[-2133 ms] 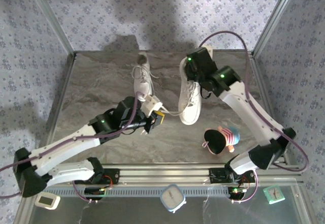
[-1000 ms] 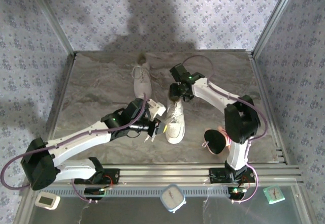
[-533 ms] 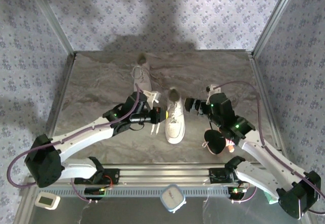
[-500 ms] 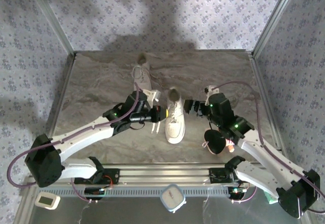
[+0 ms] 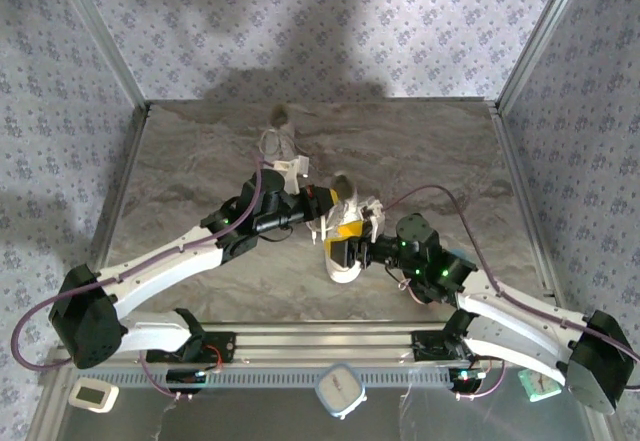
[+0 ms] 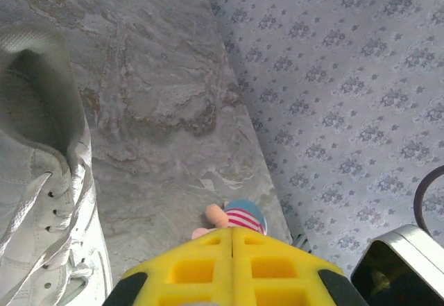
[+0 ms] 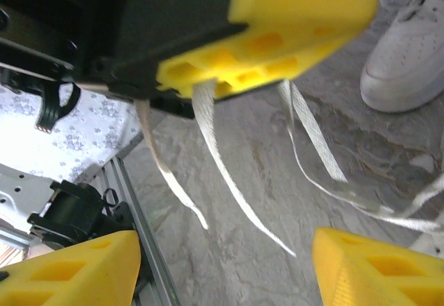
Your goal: Tie the shoes
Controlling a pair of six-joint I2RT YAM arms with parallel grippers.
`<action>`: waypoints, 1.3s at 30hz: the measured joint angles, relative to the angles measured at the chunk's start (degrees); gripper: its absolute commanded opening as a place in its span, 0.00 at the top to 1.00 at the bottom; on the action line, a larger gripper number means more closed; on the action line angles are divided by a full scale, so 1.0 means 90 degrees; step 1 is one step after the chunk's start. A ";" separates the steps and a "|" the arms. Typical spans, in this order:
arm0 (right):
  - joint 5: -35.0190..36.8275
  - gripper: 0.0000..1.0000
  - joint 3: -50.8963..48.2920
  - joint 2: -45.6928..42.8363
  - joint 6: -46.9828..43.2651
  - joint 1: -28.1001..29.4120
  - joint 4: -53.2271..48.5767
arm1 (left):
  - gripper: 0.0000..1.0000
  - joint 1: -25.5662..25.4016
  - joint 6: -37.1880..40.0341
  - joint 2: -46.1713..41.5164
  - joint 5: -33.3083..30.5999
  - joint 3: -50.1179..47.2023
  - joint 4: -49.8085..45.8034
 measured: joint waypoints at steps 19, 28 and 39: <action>-0.0355 0.47 0.0362 0.1003 -0.0257 -0.0296 0.0984 | 1.00 0.0000 -0.0041 -0.0134 0.0044 0.0056 -0.0073; -0.0393 1.00 0.0408 0.1054 -0.0301 -0.0245 0.1095 | 0.99 0.0000 -0.0032 -0.0134 0.0063 0.0056 -0.0075; 0.2368 1.00 0.1003 -0.0075 -0.0221 0.0002 -0.1639 | 0.66 0.0189 0.0714 -0.0345 0.0457 -0.0187 -0.0119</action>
